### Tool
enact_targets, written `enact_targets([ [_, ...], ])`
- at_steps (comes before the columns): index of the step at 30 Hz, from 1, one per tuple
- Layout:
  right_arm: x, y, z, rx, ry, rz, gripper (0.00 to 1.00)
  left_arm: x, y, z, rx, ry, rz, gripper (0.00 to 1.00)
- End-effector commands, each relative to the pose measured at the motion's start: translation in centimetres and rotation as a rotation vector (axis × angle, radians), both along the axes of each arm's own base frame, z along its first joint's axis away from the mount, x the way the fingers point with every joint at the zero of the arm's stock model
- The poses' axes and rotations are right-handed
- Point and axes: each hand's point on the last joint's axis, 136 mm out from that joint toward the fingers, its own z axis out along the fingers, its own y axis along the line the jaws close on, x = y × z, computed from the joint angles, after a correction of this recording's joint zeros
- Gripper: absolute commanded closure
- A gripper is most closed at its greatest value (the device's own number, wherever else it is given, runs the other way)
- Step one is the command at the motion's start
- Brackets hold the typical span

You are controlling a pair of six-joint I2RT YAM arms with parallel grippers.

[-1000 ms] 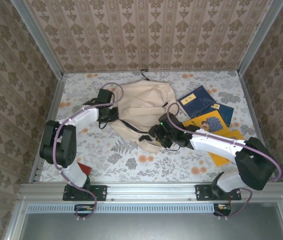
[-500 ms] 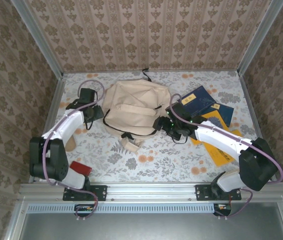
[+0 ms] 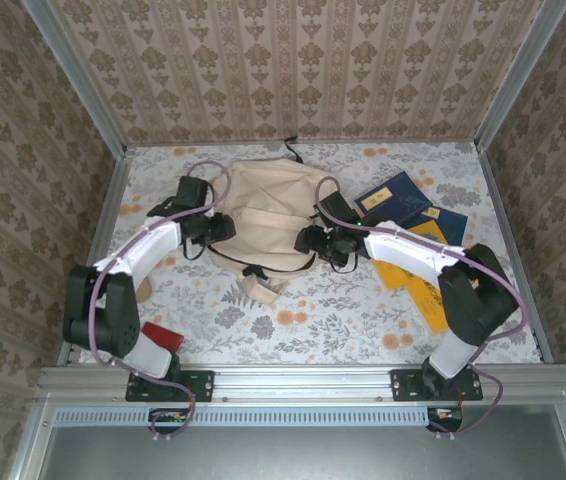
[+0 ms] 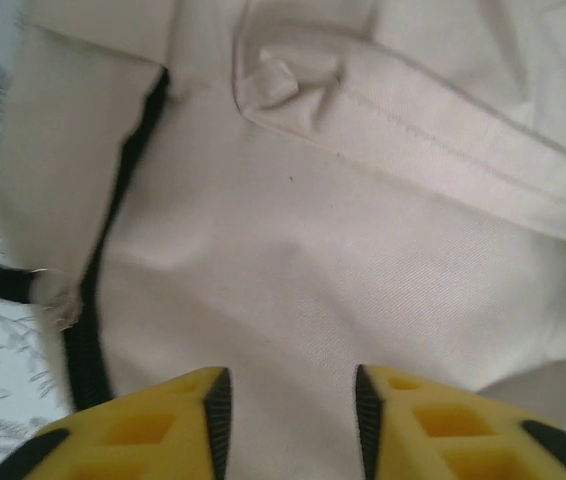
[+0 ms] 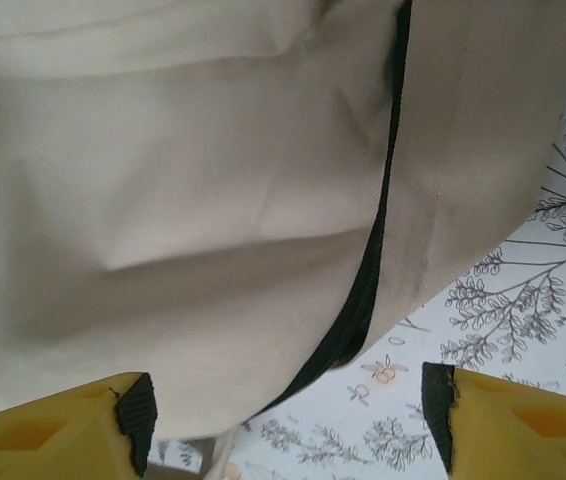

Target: Pack the student bag

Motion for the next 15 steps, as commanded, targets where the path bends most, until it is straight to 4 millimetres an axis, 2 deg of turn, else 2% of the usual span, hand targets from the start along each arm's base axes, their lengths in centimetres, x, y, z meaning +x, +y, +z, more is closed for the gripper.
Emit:
enact_targets([
  [1,0.9,1.2,-0.7,0.01,0.014,0.017,0.29,-0.2,-1.6,-1.2,-0.025,0.059,-0.04,0.7],
  [4,1.2,1.5,-2.1,-0.009,0.04,0.027,0.32,-1.6,-1.6,-3.5,0.007,0.14,-0.046,0.77],
  [9,1.8,1.8,-4.3,-0.03,0.076,0.043,0.33,-5.6,-0.5,-6.4,0.041,0.255,-0.026,0.81],
  [15,2.6,2.9,-4.5,0.001,0.076,0.068,0.34,-10.4,-1.9,-6.8,-0.001,0.289,-0.023,0.8],
])
